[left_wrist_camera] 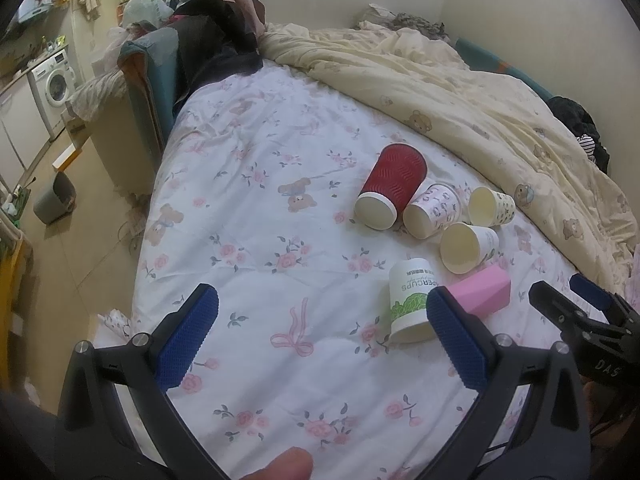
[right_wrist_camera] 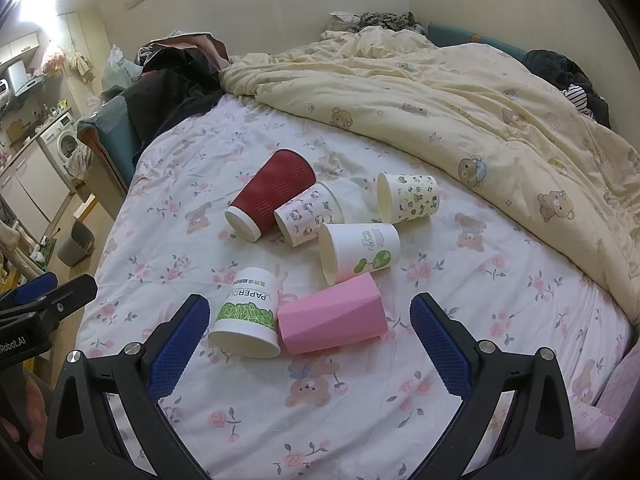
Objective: Flip cup upside down
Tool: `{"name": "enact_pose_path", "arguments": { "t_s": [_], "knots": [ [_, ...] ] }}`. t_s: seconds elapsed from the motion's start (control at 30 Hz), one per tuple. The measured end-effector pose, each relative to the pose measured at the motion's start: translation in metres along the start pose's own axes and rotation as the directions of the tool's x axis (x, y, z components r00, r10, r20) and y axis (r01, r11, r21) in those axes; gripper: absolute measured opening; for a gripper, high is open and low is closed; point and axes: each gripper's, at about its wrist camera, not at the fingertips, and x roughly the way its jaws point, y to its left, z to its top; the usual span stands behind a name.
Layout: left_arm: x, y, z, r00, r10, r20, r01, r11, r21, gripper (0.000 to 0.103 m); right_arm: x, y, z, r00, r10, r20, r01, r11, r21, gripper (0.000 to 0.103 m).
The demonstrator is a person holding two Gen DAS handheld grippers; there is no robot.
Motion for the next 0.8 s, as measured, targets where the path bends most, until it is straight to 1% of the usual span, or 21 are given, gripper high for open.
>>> {"name": "enact_pose_path", "arguments": {
  "t_s": [0.37,0.8],
  "knots": [
    [-0.0030,-0.0002,0.0006,1.000,0.004,0.003,-0.004,1.000,-0.005,0.103,0.0015,-0.0023,-0.0016,1.000,0.002,0.001,-0.002,1.000,0.011,0.102],
    [-0.0083,-0.0041,0.0027,1.000,0.008,0.016,-0.008,1.000,0.011,0.103,0.0021,-0.0043,-0.0012,1.000,0.004,-0.004,-0.003,1.000,0.019,0.102]
  ]
}}
